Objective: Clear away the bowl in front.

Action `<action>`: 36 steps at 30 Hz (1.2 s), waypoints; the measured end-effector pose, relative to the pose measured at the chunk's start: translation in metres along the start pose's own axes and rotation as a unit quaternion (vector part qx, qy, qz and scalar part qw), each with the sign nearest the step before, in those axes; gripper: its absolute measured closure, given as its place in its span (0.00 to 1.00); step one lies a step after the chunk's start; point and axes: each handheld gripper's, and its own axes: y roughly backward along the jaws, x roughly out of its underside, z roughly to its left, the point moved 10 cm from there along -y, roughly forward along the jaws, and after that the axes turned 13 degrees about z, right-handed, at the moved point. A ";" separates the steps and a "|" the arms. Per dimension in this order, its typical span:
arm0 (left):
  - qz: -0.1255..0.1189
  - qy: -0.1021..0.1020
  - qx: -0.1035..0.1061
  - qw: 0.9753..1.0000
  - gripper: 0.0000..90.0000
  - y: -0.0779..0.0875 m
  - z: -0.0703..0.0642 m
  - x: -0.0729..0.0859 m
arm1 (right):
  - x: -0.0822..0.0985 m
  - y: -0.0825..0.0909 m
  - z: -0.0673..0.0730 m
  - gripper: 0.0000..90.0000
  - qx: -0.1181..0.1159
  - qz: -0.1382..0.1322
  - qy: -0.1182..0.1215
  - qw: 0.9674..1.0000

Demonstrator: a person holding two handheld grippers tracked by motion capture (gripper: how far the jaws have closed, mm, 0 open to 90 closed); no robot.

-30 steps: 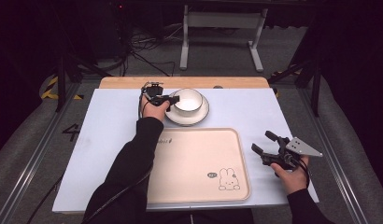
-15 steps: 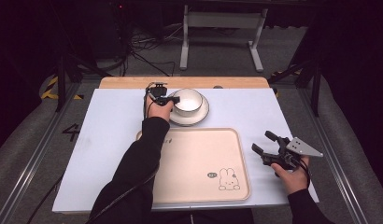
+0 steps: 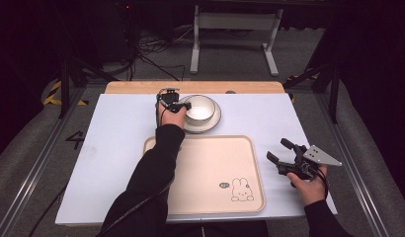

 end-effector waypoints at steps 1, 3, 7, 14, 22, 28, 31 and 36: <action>-0.003 0.000 0.001 1.000 0.86 0.001 0.000 -0.001 | 0.000 0.000 0.000 0.19 0.000 -0.001 0.000 1.000; -0.006 -0.004 -0.001 1.000 0.87 0.002 0.000 -0.002 | 0.000 0.000 0.000 0.19 0.000 -0.002 -0.001 1.000; -0.013 -0.013 -0.009 1.000 0.87 0.008 0.001 -0.006 | 0.000 0.000 0.000 0.19 0.000 -0.001 -0.004 1.000; -0.011 -0.025 0.000 1.000 0.87 0.023 -0.003 -0.010 | 0.000 0.001 -0.001 0.19 -0.001 -0.002 -0.005 1.000; -0.024 -0.043 0.009 0.999 0.87 0.039 -0.011 -0.017 | 0.000 0.001 -0.001 0.19 -0.001 -0.003 -0.007 1.000; -0.023 -0.059 0.018 0.998 0.87 0.052 -0.017 -0.016 | 0.000 0.001 -0.001 0.18 -0.002 -0.004 -0.007 1.000; -0.024 -0.064 0.023 0.997 0.87 0.059 -0.020 -0.015 | 0.000 0.001 -0.001 0.18 -0.002 -0.004 -0.007 1.000; -0.018 -0.082 0.034 0.996 0.87 0.071 -0.025 -0.012 | 0.000 0.001 -0.001 0.18 -0.001 -0.004 -0.007 1.000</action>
